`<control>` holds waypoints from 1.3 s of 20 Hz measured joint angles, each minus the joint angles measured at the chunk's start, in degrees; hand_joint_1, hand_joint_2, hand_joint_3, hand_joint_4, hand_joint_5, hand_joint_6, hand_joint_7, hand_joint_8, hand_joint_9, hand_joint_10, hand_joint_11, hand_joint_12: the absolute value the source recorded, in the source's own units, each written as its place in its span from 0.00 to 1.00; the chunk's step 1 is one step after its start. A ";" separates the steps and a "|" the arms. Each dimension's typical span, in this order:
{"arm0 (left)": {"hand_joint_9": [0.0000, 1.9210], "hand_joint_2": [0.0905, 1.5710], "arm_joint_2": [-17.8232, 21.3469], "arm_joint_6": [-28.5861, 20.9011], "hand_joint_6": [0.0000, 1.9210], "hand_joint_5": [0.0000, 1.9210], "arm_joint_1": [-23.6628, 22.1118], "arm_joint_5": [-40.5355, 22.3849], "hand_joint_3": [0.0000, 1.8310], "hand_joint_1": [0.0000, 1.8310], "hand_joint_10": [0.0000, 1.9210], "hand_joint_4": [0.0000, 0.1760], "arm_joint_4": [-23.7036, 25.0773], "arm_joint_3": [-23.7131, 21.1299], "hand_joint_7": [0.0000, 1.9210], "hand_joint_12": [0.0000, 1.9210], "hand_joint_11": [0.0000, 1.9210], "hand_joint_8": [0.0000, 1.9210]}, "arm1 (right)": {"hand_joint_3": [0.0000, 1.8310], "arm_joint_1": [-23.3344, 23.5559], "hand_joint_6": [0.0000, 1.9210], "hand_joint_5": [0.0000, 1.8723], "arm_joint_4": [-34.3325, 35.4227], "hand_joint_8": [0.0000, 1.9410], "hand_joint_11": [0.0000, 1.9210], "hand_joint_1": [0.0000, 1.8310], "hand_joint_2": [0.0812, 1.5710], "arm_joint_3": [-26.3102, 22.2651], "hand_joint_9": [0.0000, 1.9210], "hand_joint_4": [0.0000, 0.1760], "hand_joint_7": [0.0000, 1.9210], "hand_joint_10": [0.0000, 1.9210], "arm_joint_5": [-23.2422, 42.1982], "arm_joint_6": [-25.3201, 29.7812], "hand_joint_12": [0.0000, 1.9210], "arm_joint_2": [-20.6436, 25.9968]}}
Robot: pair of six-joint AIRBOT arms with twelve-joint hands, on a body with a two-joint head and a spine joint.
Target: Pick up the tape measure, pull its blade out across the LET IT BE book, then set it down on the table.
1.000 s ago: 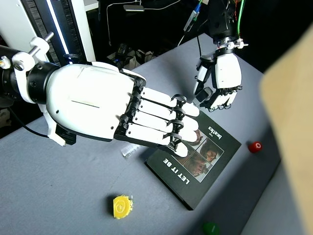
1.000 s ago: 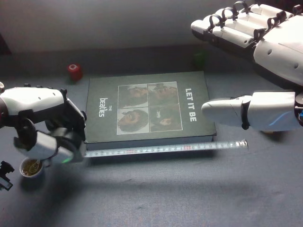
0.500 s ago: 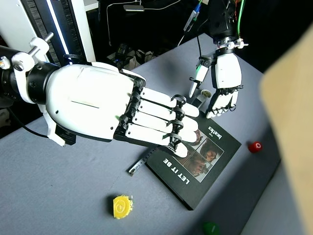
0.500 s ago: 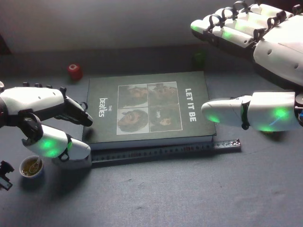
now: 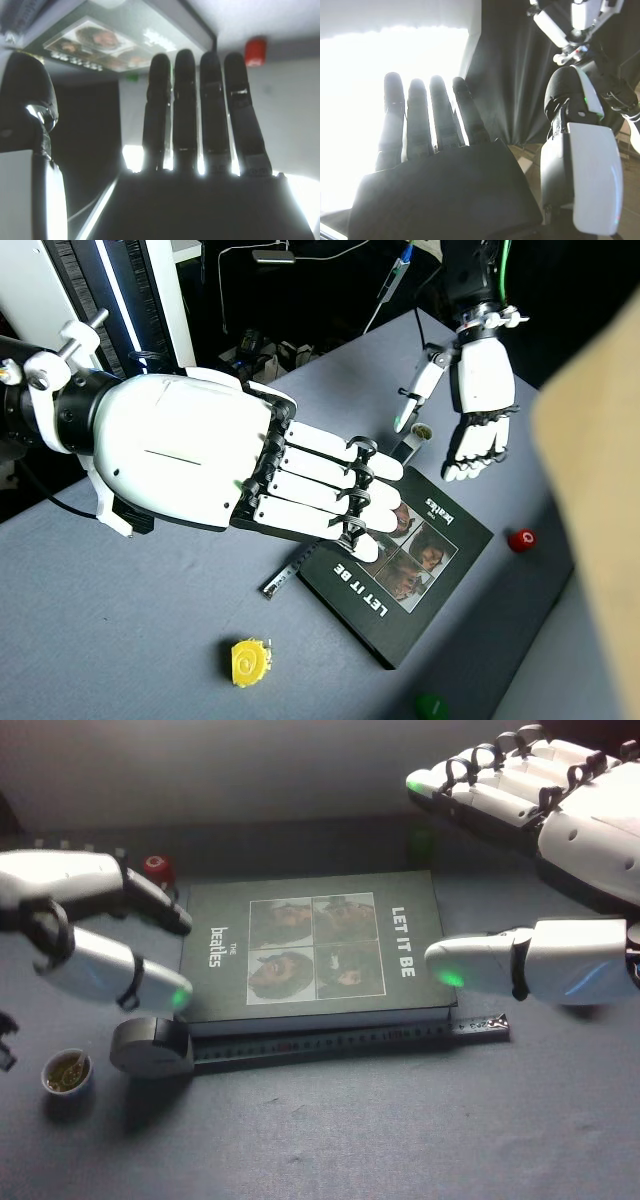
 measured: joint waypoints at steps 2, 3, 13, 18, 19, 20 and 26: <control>0.22 0.60 -1.16 0.04 0.00 0.29 -5.01 0.46 0.00 0.29 0.00 0.00 -0.24 0.66 0.26 0.39 0.08 0.00 | 0.00 0.00 0.00 0.03 -0.15 0.00 0.00 0.06 0.65 -1.22 0.04 0.00 0.05 0.00 0.00 2.12 0.32 0.02; 0.22 0.60 -1.51 0.28 0.00 0.29 -6.05 0.83 0.00 0.29 0.00 0.00 -0.31 0.63 0.26 0.39 0.08 0.00 | 0.00 0.00 0.00 0.03 -0.22 0.00 0.00 0.06 0.65 -1.44 0.04 0.00 0.05 0.00 -0.07 2.16 0.32 0.02; 0.33 0.67 -3.37 27.85 0.45 0.38 -10.05 -1.53 0.00 0.40 0.74 0.00 -25.79 -4.83 0.34 0.80 0.33 0.57 | 0.00 -0.17 0.92 0.34 2.47 0.94 0.63 0.25 0.71 -2.25 0.48 0.00 0.35 1.00 -2.56 -0.63 1.00 0.13; 0.50 0.69 -3.04 36.26 1.00 0.50 -11.43 -7.06 0.00 0.46 1.00 0.00 -34.97 -7.56 0.50 1.00 0.52 1.00 | 0.00 -0.17 1.00 0.57 4.26 1.00 0.89 0.32 0.73 -2.60 0.76 0.00 0.66 1.00 -3.80 -1.09 1.00 0.13; 0.55 0.71 -3.37 36.72 1.00 0.57 -11.41 -7.26 0.00 0.45 1.00 0.00 -35.06 -7.74 0.56 1.00 0.57 1.00 | 0.00 -0.17 1.00 0.61 4.63 1.00 0.91 0.33 0.76 -2.58 0.79 0.00 0.68 1.00 -3.80 -1.33 1.00 0.15; 0.62 0.74 -3.80 36.72 1.00 0.64 -11.43 -7.50 0.01 0.42 1.00 0.00 -35.10 -7.91 0.63 1.00 0.63 1.00 | 0.00 -0.20 1.00 0.66 5.07 1.00 0.93 0.33 0.78 -2.56 0.81 0.69 0.71 1.00 -3.82 -1.53 1.00 0.15; 0.79 0.78 -5.16 36.72 1.00 0.71 -12.13 -8.92 0.00 0.41 1.00 0.00 -36.26 -10.19 0.76 1.00 0.80 1.00 | 0.01 -0.61 1.00 0.69 5.03 1.00 0.96 0.32 0.86 -2.64 0.84 1.00 0.75 1.00 -4.48 -2.08 1.00 0.13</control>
